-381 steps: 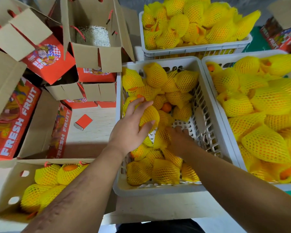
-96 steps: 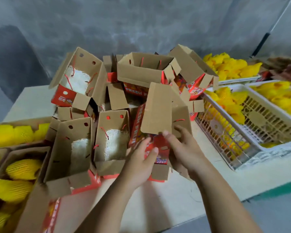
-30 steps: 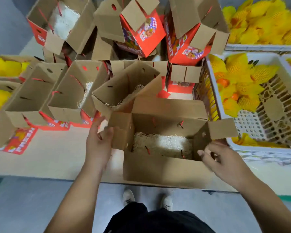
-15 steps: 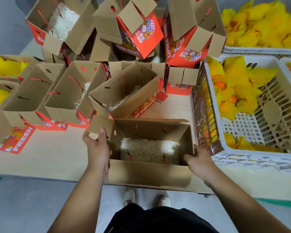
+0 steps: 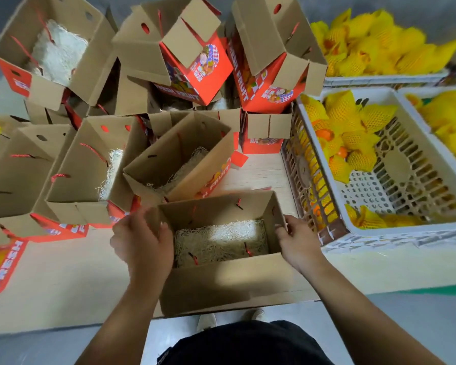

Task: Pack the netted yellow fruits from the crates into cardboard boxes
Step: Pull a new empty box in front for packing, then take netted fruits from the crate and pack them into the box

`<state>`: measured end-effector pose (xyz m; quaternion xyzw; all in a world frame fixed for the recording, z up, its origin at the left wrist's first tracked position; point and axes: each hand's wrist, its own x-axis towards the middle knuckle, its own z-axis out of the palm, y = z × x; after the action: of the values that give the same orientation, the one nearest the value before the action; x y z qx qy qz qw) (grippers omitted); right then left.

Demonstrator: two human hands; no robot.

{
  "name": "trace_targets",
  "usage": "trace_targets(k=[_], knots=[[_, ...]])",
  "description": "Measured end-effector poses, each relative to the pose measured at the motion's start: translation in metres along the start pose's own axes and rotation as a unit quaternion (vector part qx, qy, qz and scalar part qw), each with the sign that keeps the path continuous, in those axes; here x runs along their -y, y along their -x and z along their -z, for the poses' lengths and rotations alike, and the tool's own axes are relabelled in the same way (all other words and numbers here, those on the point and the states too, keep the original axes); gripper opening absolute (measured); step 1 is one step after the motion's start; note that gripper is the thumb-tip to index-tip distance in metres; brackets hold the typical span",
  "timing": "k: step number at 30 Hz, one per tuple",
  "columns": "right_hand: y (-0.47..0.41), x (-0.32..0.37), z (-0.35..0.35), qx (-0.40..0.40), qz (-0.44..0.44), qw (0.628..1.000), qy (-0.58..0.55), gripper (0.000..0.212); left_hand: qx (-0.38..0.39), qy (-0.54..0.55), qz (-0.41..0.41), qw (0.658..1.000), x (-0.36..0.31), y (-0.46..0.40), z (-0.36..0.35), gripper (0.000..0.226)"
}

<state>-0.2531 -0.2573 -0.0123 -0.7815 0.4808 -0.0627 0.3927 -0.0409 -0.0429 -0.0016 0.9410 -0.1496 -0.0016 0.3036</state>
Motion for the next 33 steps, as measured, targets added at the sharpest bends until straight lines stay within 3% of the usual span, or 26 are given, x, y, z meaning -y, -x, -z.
trace_targets(k=[3,5,9,14,18,21,23,28,33], knots=[[0.004,0.003,0.006,-0.056,0.054,0.997,0.008,0.033,-0.029,0.081,-0.209,0.974,-0.036,-0.006,0.004,0.022],[0.010,0.004,0.021,-0.116,0.100,0.988,-0.029,0.033,0.039,0.155,-0.308,0.938,-0.071,-0.007,-0.004,0.015],[-0.004,-0.005,0.072,-0.201,0.156,0.966,-0.045,0.022,0.236,0.204,-0.322,0.894,-0.159,0.004,-0.045,0.014],[-0.058,-0.031,0.138,-0.189,0.175,0.966,0.005,0.023,0.234,0.161,-0.455,0.844,-0.269,0.028,-0.118,0.015],[-0.126,-0.071,0.170,-0.100,0.116,0.987,0.042,0.029,0.242,-0.004,-0.478,0.844,-0.334,0.028,-0.183,0.021],[-0.183,-0.105,0.179,0.011,0.008,0.995,0.097,0.052,0.242,-0.204,-0.513,0.798,-0.362,0.013,-0.211,0.026],[-0.219,-0.123,0.174,0.067,-0.017,0.987,0.143,0.067,0.251,-0.284,-0.511,0.772,-0.369,0.008,-0.218,0.025],[-0.273,-0.151,0.149,0.037,0.069,0.974,0.213,0.086,0.243,-0.339,-0.478,0.773,-0.373,0.011,-0.224,0.023],[-0.273,-0.175,0.128,-0.020,0.083,0.977,0.197,0.064,0.262,-0.397,-0.458,0.751,-0.380,0.010,-0.229,0.027]])
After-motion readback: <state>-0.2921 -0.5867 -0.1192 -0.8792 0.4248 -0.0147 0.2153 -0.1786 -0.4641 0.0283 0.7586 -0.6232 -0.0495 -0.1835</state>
